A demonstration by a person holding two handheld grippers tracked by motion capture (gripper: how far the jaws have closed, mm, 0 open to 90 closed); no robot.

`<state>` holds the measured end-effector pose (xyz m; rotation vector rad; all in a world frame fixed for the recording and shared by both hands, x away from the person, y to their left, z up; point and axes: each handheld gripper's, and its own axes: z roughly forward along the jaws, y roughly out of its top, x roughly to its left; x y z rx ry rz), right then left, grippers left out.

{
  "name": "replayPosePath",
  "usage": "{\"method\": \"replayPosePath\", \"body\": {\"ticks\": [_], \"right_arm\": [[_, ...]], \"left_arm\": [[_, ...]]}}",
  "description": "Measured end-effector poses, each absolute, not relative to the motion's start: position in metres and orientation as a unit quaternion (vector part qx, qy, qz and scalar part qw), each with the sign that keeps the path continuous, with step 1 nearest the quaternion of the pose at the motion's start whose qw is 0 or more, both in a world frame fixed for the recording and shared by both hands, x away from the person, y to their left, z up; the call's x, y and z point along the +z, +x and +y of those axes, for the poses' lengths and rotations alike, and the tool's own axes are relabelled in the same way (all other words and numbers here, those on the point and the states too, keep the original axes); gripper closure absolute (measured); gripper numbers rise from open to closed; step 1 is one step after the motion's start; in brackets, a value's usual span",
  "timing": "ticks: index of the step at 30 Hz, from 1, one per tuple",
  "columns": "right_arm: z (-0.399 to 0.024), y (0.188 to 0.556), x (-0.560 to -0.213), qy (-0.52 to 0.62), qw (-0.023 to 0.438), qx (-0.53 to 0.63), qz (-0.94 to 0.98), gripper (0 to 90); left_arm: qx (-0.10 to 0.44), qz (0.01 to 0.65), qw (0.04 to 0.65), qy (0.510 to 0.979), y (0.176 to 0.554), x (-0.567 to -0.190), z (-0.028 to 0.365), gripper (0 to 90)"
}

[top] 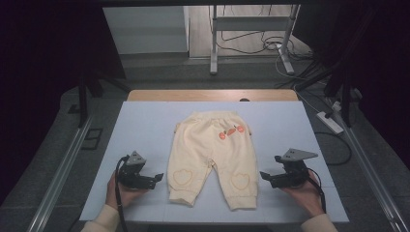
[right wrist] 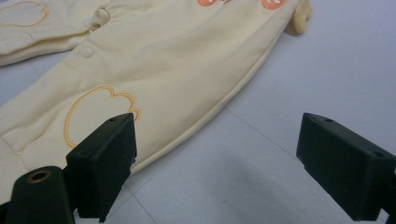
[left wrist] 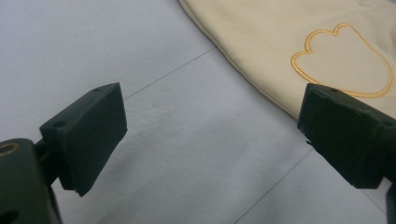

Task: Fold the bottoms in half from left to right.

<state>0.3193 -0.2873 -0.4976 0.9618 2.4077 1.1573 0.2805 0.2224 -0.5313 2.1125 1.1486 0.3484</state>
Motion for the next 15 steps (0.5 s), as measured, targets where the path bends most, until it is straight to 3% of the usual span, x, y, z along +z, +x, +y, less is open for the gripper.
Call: {"method": "replayPosePath", "body": {"ticks": [15], "right_arm": [[-0.2868,0.3188,-0.4987,0.335,0.151,0.400,0.840,12.1]], "left_arm": [[0.131,0.442,0.348,0.816,0.2818,-0.5315,0.2233,7.6]]}}
